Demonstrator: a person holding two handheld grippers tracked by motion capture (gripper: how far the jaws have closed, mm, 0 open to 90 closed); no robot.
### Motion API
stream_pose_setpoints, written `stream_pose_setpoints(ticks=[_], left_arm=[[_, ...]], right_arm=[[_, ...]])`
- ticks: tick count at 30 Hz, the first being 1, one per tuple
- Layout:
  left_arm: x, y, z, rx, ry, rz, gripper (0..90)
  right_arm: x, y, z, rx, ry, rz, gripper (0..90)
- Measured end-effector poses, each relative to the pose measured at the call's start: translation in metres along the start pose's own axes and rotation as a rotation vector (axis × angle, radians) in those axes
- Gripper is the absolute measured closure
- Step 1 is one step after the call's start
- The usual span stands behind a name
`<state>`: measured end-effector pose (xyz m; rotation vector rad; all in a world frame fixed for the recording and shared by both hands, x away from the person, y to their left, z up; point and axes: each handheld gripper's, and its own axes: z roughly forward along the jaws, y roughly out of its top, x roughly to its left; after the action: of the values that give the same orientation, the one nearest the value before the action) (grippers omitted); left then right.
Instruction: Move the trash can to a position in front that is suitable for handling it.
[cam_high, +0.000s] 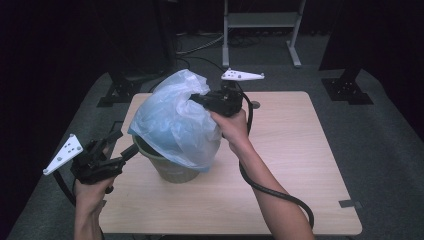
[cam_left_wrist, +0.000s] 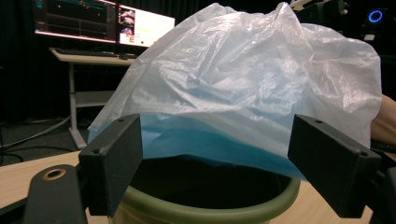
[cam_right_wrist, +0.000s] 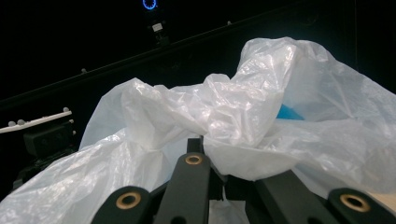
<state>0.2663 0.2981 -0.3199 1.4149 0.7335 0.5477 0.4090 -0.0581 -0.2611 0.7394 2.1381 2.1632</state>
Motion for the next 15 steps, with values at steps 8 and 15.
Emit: stream_pose_setpoints(ticks=[8,15], left_arm=[[0.001,-0.003,0.002,0.012,0.005,-0.004,13.4],[0.001,-0.004,0.004,0.028,-0.001,0.0,13.4]], right_arm=[[0.0,0.013,-0.004,-0.028,-0.007,-0.007,88.6],[0.001,0.027,-0.013,-0.058,-0.03,-0.019,88.6]])
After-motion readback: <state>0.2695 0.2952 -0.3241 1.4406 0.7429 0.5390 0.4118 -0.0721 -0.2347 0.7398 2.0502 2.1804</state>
